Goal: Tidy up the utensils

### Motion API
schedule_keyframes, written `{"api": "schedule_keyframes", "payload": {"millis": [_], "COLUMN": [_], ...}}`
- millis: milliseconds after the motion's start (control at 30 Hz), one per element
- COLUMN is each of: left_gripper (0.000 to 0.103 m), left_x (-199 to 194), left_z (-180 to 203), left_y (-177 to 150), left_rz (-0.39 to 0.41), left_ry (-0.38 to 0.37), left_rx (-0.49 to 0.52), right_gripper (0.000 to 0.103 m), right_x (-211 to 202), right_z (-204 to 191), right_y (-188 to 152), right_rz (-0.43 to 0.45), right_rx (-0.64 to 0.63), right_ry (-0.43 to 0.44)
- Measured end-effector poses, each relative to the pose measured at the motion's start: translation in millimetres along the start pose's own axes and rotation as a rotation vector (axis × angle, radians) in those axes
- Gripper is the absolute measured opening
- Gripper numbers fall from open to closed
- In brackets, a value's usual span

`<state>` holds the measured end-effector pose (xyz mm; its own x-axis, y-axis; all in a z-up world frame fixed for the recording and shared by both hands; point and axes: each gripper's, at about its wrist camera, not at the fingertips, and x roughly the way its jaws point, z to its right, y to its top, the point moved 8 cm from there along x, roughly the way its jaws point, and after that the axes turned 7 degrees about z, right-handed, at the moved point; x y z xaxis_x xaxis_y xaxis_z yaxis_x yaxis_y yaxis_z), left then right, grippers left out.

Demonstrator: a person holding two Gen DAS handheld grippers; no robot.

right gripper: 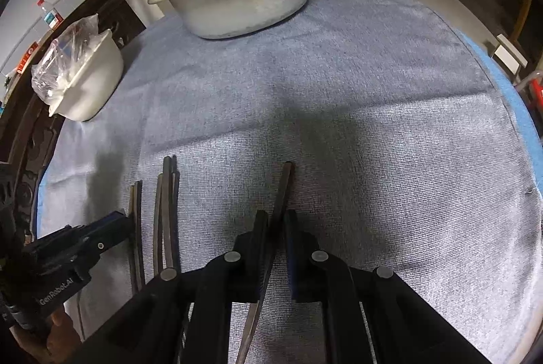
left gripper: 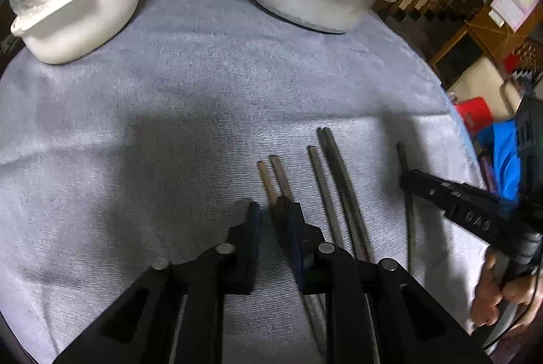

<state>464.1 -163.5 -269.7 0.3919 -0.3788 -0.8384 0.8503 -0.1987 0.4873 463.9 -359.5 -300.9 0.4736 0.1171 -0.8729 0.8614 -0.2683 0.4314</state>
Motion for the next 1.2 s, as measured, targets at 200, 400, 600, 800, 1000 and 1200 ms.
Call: {"api": "schedule_keyframes", "payload": {"millis": [200,400,600,800,1000,1200], "left_gripper": [0.011,0.011,0.01,0.007,0.005,0.005], "left_x": [0,-6,1,0,-33,-103], "left_z": [-4,-15,-10,-7,-5,5], "left_y": [-3,-6,2,0,-9,-12], "left_rz": [-0.017,-0.067,-0.054,-0.02,0.054,0.204], "left_ry": [0.014,0.035,0.091,0.096,0.085,0.063], "left_rx": [0.069,0.08,0.085,0.091,0.085,0.086], "right_gripper": [0.01,0.009,0.012,0.008,0.007,0.007], "right_x": [0,-1,6,1,-34,-91], "right_z": [0,1,-7,-6,-10,-25], "right_y": [0,-1,8,4,-7,-13], "right_rz": [-0.006,-0.046,-0.092,-0.047,0.058,0.221], "right_rx": [-0.018,-0.017,-0.043,-0.028,-0.014,-0.024], "right_ry": [-0.004,0.002,-0.056,-0.037,0.047,0.108]}}
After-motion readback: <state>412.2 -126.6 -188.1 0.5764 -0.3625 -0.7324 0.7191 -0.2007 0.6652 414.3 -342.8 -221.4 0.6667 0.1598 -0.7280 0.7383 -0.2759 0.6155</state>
